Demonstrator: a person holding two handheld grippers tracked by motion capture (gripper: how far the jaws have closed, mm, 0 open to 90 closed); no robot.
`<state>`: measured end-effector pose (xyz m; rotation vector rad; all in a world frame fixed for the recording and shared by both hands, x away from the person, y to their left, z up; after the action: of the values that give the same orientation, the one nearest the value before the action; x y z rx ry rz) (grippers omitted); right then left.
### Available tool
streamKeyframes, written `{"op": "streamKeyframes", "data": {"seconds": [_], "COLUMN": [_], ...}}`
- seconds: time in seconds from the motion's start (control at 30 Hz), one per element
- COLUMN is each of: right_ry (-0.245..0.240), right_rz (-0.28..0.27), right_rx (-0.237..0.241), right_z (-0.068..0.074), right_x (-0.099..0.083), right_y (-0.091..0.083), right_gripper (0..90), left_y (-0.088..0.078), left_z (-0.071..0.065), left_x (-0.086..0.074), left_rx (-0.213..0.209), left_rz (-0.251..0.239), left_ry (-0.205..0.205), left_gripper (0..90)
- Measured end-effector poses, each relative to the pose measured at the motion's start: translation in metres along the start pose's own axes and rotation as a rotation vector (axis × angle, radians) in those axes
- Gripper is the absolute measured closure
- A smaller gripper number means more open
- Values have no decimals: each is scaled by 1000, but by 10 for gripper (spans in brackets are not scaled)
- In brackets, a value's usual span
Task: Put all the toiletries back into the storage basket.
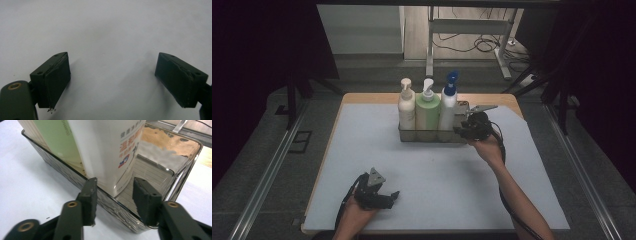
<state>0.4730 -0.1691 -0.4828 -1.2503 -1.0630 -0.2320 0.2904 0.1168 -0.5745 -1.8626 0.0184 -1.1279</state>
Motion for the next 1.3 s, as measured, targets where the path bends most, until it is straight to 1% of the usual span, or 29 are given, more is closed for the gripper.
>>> {"op": "streamKeyframes", "data": {"seconds": [0.17, 0.43, 0.77, 0.87, 1.07, 1.13, 1.3], "right_ry": [-40, -58, -95, -102, -100, -105, -118], "right_rz": [0, -2, 6, 5, 0, 5, 23], "right_rx": [-6, -8, 9, 12, 30, 41, 47], "right_z": [4, 7, 14, 16, 19, 21, 23], "right_x": [0, 1, -2, -5, -11, -14, -22], "right_y": [-4, -16, -36, -42, -52, -55, -60], "right_gripper": [434, 304, 234, 220, 188, 166, 144], "left_y": [0, 0, 0, 0, 0, 0, 0], "left_z": [0, 0, 0, 0, 0, 0, 0], "left_x": [0, 0, 0, 0, 0, 0, 0], "left_rx": [0, 0, 0, 0, 1, 1, 2], "left_rz": [0, 0, -1, -1, -1, -1, 0], "left_ry": [0, 0, 0, 0, 1, 0, 1], "left_gripper": [128, 127, 128, 127, 127, 127, 127]}}
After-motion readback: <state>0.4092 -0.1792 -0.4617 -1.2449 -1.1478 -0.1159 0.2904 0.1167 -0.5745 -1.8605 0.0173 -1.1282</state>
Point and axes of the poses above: each handheld gripper's, and its own axes: y roughly forward along the jaws, x roughly out of its top, z roughly to its left, the point moved 7 cm from there along y, roughly forward along the jaws, and after that the axes turned 9 degrees about -x, right-handed, at the moved point
